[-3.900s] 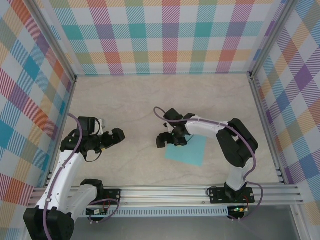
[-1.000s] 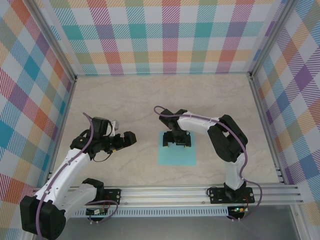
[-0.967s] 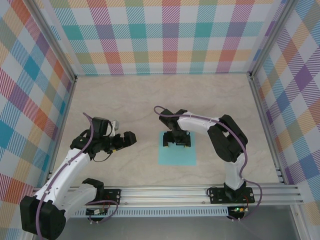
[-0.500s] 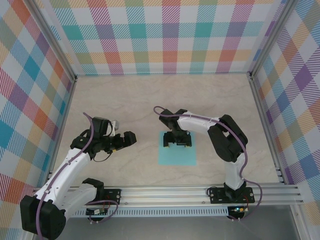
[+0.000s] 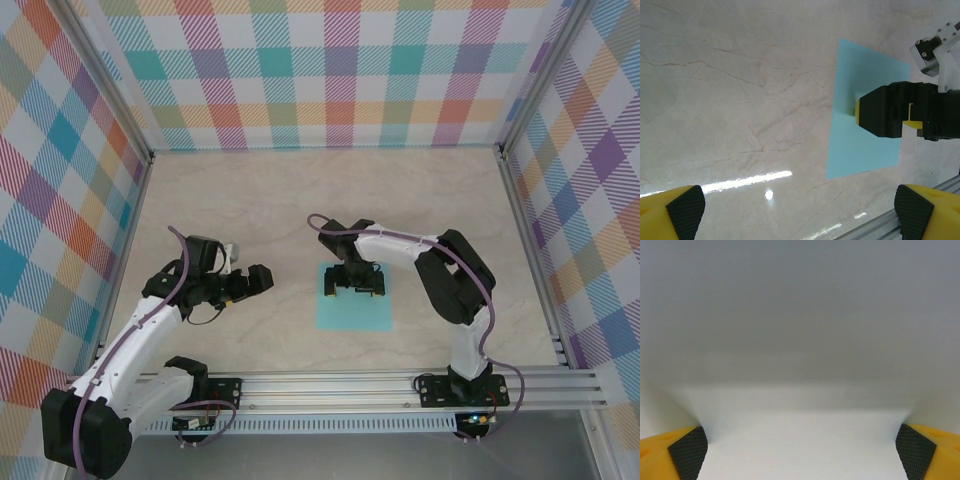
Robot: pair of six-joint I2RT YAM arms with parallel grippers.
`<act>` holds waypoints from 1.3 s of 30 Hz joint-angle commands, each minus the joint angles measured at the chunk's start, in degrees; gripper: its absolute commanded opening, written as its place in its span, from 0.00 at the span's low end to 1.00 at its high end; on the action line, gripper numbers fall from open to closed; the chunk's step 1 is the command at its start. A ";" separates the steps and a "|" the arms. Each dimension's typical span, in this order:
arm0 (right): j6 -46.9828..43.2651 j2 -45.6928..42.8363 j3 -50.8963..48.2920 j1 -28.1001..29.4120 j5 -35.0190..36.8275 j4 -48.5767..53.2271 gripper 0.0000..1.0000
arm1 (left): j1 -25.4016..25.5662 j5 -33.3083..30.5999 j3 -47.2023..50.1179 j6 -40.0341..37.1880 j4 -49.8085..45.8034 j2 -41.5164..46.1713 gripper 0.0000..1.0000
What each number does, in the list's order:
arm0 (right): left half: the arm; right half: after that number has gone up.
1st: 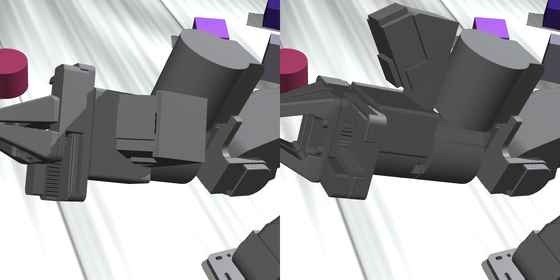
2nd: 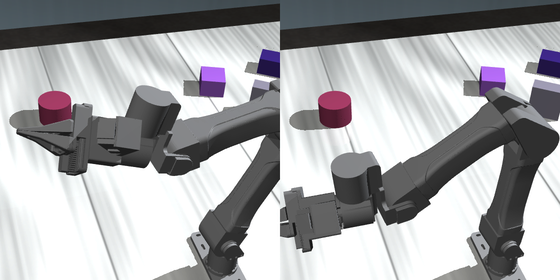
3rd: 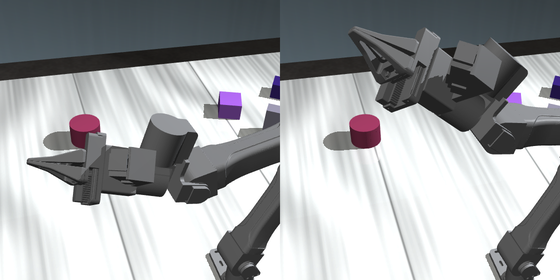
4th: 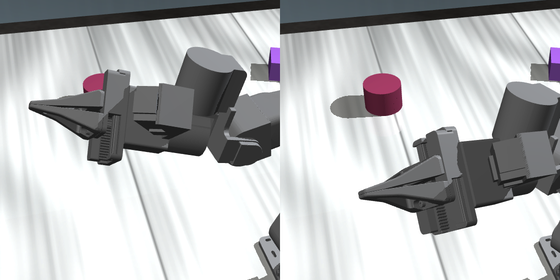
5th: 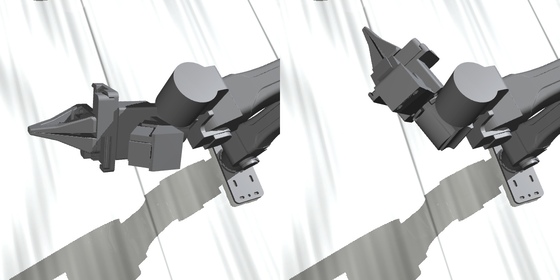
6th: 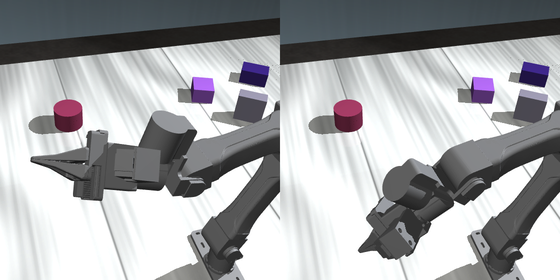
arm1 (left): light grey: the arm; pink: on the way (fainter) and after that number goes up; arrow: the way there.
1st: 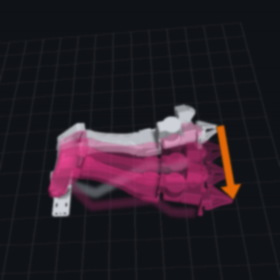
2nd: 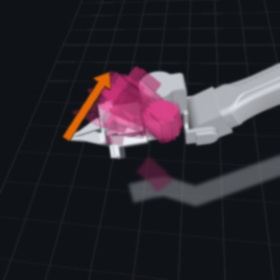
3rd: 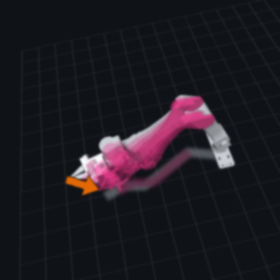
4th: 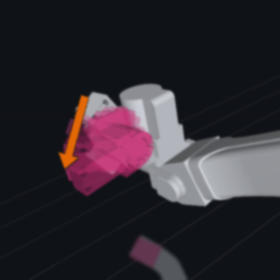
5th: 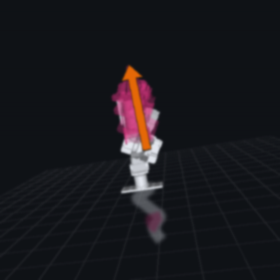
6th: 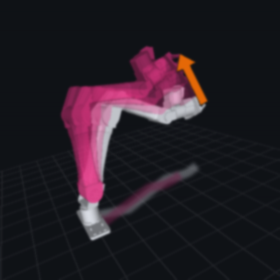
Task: Fold a paper plane with a square sheet of paper (pick it up from the middle)
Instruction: Fold the square sheet of paper in half at the center of the table.
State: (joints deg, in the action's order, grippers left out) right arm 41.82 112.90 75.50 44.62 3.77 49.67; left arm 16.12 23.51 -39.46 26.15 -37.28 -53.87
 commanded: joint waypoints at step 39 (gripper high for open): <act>3.26 -4.89 -3.85 3.82 -0.46 0.67 1.00 | 1.02 0.04 -0.39 -0.58 -0.82 -1.23 1.00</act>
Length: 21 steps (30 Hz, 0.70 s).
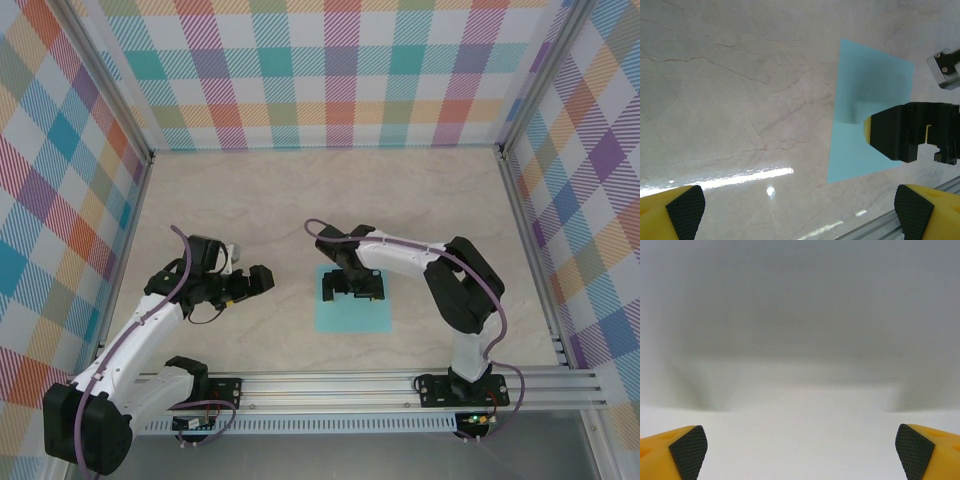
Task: Fold a paper plane with a square sheet of paper (pick it up from the middle)
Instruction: Fold the square sheet of paper in half at the center of the table.
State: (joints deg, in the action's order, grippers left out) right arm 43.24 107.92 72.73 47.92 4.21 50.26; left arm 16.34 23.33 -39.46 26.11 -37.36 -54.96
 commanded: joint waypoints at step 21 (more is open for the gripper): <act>0.59 3.53 -4.58 0.68 -3.41 -4.85 0.89 | 0.80 0.05 -0.61 -0.63 -1.11 -0.63 1.00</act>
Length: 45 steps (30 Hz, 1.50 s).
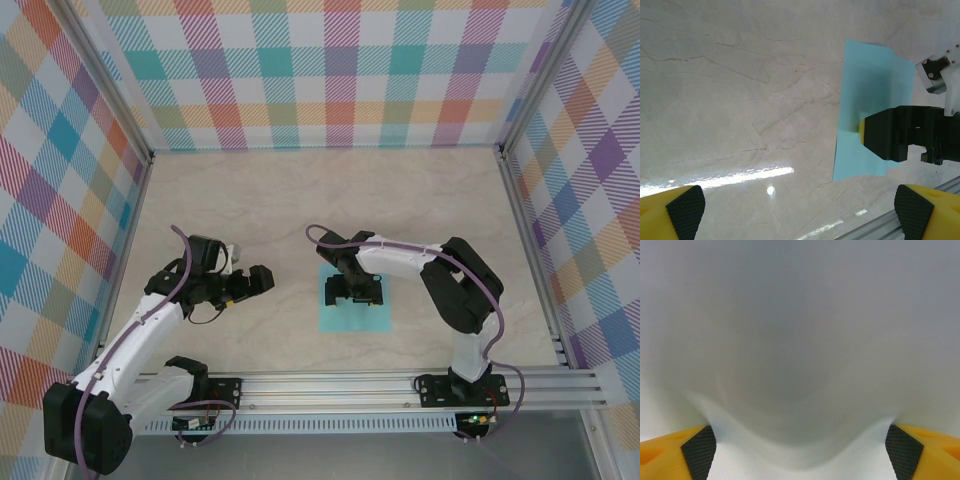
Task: Fold a paper plane with a square sheet of paper (pick it up from the middle)
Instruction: Fold the square sheet of paper in half at the center of the table.
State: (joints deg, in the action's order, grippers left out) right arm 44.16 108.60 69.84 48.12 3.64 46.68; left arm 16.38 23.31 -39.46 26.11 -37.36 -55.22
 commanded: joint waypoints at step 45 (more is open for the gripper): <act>8.23 -15.66 -16.35 -9.18 -25.14 -33.67 0.37 | 4.94 2.05 0.80 7.87 7.93 -1.66 1.00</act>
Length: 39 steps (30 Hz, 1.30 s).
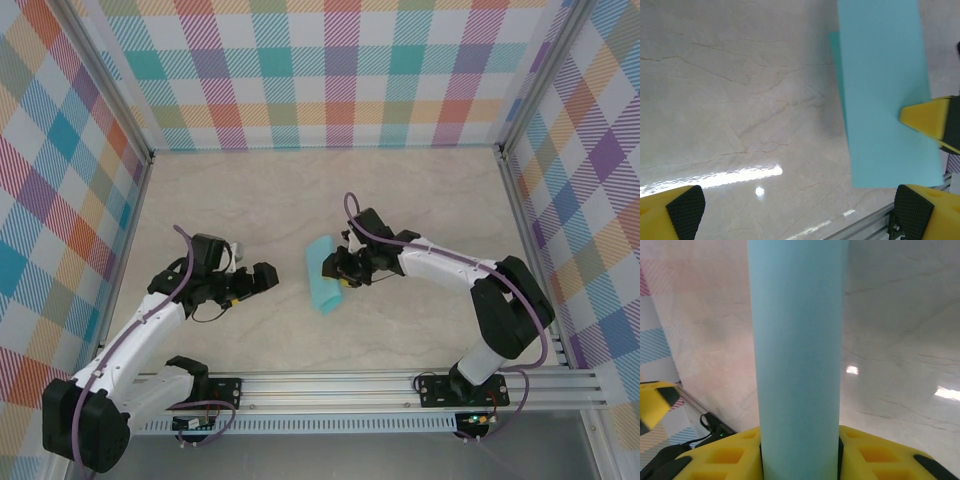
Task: Fold a paper plane with a square sheet of paper (pick it up from the middle)
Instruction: Fold the square sheet of paper in half at the center of the table.
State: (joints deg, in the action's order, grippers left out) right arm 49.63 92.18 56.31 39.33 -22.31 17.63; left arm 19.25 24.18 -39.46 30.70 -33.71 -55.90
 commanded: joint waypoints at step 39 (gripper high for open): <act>-4.57 5.44 -6.00 -6.84 -9.53 -2.31 0.53 | 19.47 -13.01 -3.51 13.98 13.89 -13.06 0.88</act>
State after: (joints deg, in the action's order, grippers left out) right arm 44.29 96.16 48.82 31.99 -30.00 16.32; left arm 38.28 12.43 -41.52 45.41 -18.11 -70.63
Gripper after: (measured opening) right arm 0.535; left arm 0.880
